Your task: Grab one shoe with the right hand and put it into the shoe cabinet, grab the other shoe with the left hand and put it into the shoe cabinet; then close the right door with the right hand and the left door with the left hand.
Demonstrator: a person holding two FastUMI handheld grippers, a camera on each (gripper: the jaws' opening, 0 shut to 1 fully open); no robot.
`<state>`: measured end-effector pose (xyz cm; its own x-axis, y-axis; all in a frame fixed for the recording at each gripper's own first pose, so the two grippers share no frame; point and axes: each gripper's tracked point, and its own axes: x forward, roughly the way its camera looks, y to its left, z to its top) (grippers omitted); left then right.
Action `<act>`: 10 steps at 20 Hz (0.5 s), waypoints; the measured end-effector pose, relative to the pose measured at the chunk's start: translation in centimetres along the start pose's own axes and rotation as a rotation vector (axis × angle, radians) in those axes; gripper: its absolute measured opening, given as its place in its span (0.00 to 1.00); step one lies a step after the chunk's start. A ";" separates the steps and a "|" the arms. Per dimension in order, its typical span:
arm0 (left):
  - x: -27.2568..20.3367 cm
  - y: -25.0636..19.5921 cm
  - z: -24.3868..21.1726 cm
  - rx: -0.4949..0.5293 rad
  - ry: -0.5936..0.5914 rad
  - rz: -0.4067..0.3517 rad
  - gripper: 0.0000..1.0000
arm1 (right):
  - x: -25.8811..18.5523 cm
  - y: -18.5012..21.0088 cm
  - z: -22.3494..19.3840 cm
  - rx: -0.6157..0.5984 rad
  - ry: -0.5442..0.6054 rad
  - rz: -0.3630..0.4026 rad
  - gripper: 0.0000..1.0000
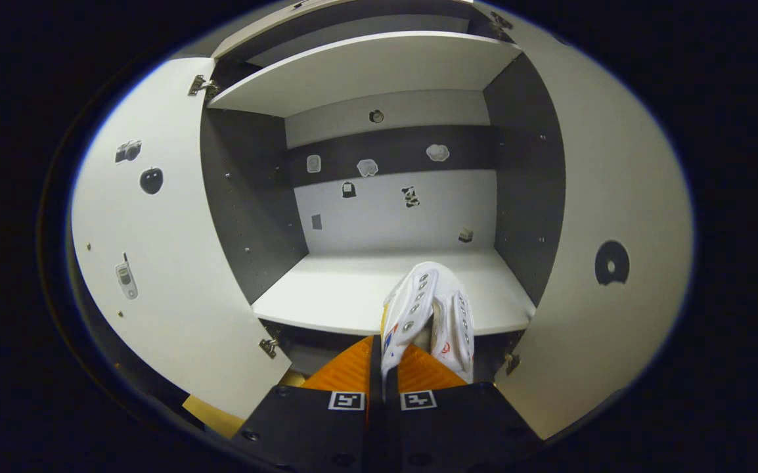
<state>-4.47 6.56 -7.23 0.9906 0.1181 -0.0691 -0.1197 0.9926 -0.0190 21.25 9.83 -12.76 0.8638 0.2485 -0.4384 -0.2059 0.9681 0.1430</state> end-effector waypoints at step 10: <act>1.7 0.7 -1.0 -0.003 0.023 0.010 0.95 | 12.5 -3.4 2.0 -0.137 0.127 -0.074 0.05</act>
<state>-2.92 7.43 -8.37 0.9876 0.1274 -0.0918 -0.1299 0.9913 -0.0210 33.69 9.59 -16.93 0.8159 0.1702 -0.5526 -0.2122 0.9772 -0.0123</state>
